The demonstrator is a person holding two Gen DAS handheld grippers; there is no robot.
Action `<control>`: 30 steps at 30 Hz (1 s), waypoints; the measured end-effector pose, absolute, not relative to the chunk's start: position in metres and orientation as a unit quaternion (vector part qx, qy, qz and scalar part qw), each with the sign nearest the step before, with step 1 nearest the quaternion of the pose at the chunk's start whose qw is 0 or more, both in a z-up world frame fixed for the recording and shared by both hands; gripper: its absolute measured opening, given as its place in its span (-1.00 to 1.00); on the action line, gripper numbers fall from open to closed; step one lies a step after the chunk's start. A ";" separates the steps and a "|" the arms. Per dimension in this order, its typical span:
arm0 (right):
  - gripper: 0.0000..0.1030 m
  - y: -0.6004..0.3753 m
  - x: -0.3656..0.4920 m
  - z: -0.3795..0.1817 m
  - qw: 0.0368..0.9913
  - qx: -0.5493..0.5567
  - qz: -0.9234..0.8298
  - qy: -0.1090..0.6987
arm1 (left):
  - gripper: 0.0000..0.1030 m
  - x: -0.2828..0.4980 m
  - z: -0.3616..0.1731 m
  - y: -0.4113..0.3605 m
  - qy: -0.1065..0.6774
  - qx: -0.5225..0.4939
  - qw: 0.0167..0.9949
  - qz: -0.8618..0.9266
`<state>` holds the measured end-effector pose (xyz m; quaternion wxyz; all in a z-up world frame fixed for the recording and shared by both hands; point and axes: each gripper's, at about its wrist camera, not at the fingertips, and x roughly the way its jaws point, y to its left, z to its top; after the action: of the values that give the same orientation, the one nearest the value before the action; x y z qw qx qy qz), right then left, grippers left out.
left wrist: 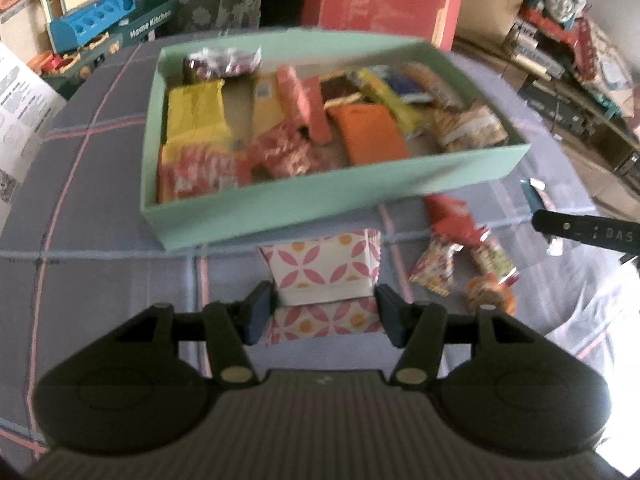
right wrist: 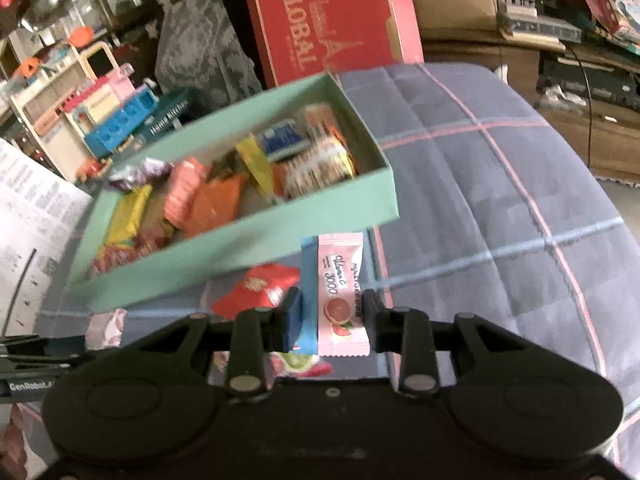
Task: Organize snacks
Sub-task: 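Grasp the pink patterned pack with the left tool while the right tool grasps the white grapefruit candy, then place the pink patterned pack in the box with the left tool while the right tool places the grapefruit candy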
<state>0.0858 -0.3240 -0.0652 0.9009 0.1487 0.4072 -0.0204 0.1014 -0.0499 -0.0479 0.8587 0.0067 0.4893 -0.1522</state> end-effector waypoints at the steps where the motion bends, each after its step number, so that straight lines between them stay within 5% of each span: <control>1: -0.38 -0.324 0.087 -0.061 0.902 0.151 -0.018 0.404 | 0.08 0.103 -0.043 -0.050 0.484 0.005 0.861 -0.155; 13: -0.38 -0.314 0.138 -0.016 0.912 0.167 0.017 0.375 | 0.08 0.181 0.002 -0.061 0.440 -0.011 0.886 -0.144; 30: -0.35 -0.288 0.210 -0.047 0.896 0.159 0.024 0.414 | 0.09 0.243 -0.046 -0.085 0.481 0.000 0.866 -0.135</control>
<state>0.2099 -0.2877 -0.0469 0.8958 0.1589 0.4143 0.0243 0.2429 -0.0846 -0.0462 0.8662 0.0001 0.4810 -0.1352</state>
